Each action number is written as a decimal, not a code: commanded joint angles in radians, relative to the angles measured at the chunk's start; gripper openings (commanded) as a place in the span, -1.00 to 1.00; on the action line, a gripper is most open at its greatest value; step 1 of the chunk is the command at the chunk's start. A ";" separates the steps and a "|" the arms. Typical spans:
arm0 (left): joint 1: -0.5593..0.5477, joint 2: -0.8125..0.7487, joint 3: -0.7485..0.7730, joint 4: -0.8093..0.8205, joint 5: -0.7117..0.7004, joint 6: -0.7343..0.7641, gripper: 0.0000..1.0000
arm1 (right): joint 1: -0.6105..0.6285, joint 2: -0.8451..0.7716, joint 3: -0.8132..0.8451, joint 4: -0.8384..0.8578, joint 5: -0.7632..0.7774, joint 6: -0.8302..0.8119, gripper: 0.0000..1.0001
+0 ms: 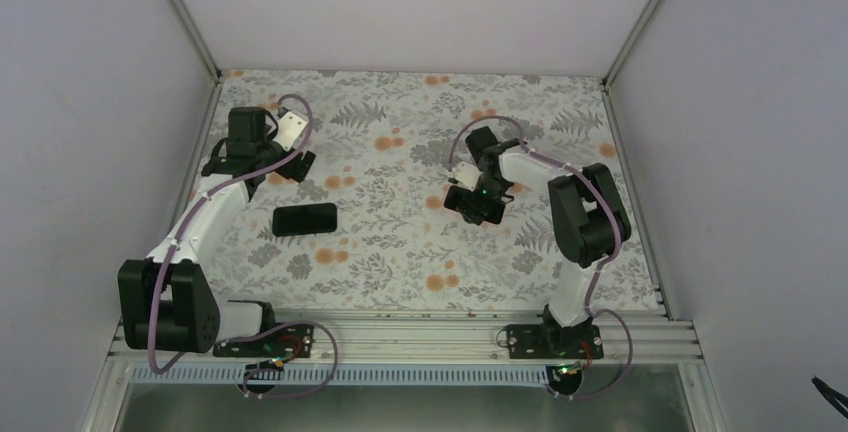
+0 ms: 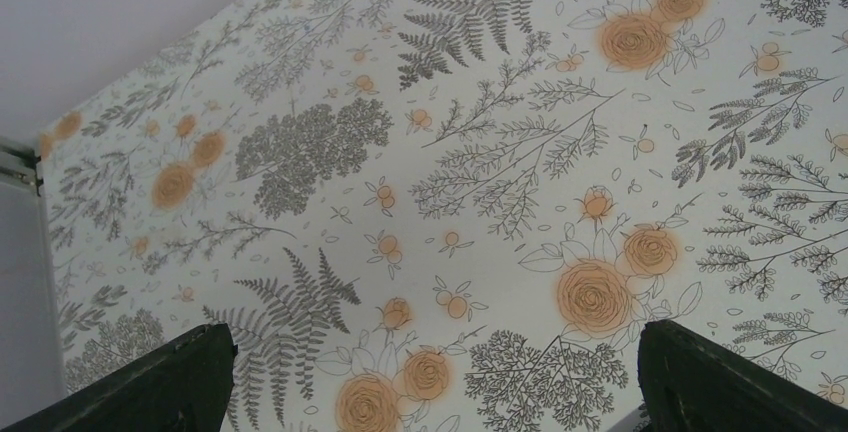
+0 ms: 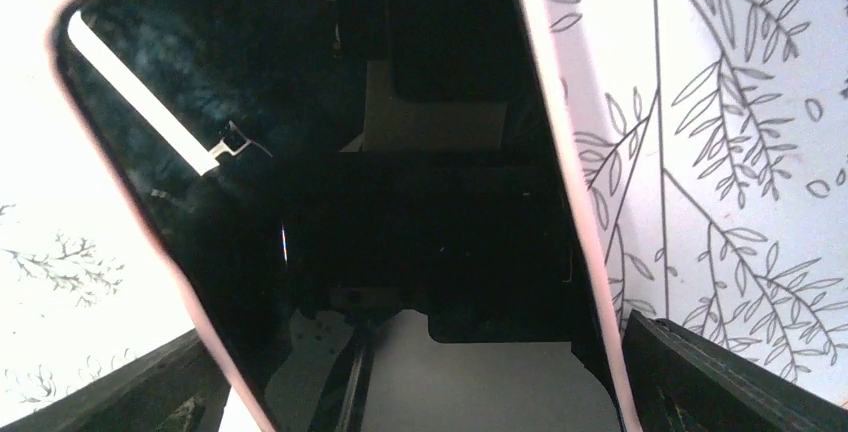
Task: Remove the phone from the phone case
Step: Pick up the phone at the center of the board.
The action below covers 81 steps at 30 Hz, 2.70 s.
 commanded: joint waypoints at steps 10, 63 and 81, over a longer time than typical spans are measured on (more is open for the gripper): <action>-0.001 -0.015 0.009 0.032 0.010 0.000 1.00 | -0.003 -0.100 -0.198 0.094 0.043 -0.134 0.99; -0.062 0.589 0.684 -0.784 0.969 0.105 1.00 | 0.312 -0.271 0.126 0.121 0.125 0.032 0.50; -0.093 0.805 0.847 -0.973 1.033 0.199 0.95 | 0.413 -0.080 0.310 0.203 0.178 0.041 0.50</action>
